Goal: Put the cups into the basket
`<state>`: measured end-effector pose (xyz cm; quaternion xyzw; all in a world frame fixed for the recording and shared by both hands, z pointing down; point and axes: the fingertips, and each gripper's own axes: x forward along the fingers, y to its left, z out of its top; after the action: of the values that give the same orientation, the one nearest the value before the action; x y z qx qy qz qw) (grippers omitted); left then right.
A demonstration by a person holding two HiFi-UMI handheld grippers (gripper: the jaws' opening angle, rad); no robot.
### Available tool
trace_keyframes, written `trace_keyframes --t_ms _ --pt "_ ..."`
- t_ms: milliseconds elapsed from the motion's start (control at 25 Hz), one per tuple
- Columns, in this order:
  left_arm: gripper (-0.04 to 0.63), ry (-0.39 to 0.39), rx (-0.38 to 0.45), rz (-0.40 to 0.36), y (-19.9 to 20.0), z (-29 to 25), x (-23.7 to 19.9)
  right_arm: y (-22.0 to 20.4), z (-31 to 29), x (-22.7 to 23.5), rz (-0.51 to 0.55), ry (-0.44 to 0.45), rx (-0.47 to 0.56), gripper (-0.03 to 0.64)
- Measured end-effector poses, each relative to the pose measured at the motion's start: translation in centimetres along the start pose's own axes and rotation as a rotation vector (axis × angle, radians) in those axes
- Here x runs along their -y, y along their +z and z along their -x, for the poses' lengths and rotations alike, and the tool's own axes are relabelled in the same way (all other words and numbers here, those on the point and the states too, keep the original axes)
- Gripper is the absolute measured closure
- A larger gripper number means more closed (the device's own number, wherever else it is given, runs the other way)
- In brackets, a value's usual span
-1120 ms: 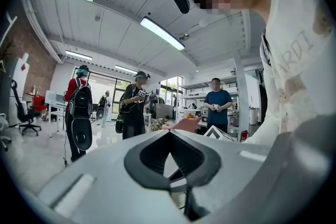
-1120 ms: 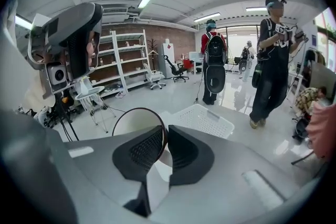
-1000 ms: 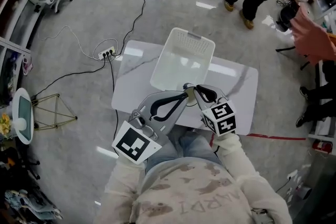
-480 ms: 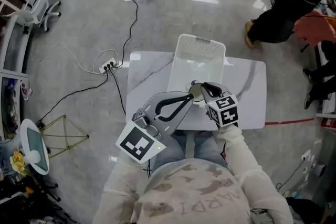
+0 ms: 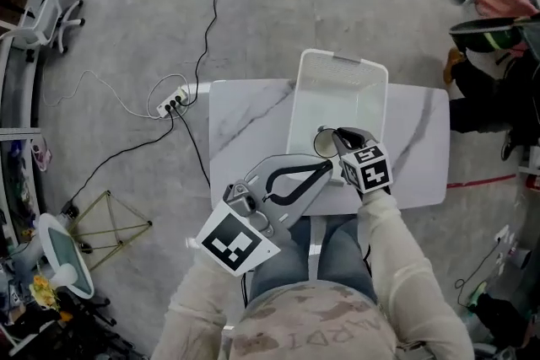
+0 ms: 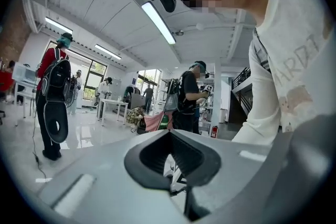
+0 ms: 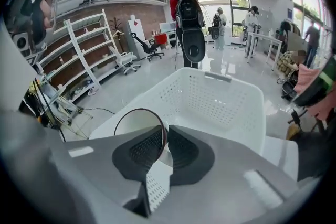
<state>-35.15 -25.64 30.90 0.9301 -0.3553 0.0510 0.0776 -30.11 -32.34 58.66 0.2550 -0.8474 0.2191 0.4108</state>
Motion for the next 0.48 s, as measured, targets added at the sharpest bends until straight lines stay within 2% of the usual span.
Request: trace_keyframes --t_ms 480 --pt "0.595 -0.022 -0.021 0.115 -8.2 -1.9 -2.7 -3.2 -10.3 1.2 0.085 0.078 -0.154 0.557"
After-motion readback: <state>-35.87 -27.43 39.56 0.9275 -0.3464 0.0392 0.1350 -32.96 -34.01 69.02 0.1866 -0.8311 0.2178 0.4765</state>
